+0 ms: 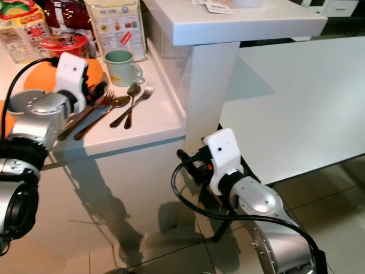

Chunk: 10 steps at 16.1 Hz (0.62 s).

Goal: Setting the table

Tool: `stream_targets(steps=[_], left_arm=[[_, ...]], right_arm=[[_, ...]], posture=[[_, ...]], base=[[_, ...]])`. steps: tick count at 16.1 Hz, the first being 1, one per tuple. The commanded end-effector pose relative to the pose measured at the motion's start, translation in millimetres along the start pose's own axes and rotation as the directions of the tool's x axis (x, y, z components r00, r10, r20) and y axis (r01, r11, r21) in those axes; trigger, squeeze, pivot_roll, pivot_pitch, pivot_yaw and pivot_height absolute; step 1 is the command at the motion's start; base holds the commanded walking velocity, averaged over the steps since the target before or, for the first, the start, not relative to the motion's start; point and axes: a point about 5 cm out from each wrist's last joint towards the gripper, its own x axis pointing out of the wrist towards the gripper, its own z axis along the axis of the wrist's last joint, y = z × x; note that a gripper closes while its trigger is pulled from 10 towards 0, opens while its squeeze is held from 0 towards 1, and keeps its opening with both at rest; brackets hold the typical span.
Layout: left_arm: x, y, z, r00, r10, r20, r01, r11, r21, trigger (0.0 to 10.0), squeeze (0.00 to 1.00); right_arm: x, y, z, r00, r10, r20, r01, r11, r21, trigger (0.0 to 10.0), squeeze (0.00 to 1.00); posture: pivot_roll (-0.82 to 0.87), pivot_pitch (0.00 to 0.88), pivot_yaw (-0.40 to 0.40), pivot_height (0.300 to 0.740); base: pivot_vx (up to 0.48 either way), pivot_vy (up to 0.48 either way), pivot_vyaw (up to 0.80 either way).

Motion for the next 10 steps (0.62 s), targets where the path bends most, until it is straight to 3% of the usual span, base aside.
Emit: stream_targets(steps=[1, 5, 10], left_arm=[[-1.2, -2.3, 0, 0.999, -0.031, -0.010, 0.031, 1.000, 0.001, 10.0, 0.00], [-7.0, -3.7, 6, 0.996, -0.081, 0.029, 0.083, 0.994, -0.065, 10.0, 0.00], [-16.6, -2.0, 14, 0.991, -0.111, 0.071, 0.114, 0.993, -0.032, 10.0, 0.00]], right_arm=[[1.4, 0.5, -1, 1.000, 0.011, -0.007, -0.011, 1.000, 0.005, 10.0, 0.00], [2.4, -0.7, -1, 1.000, 0.008, -0.004, -0.008, 1.000, 0.003, 10.0, 0.00], [2.7, -1.4, -1, 1.000, 0.005, 0.001, -0.005, 1.000, -0.001, 10.0, 0.00]], posture=[[-0.11, 0.000, -0.018, 0.740], [-0.11, 0.000, -0.016, 0.740], [-0.10, 0.000, -0.011, 0.740]], base=[[0.000, 0.000, 0.00], [0.000, 0.000, 0.00], [0.000, 0.000, 0.00]])
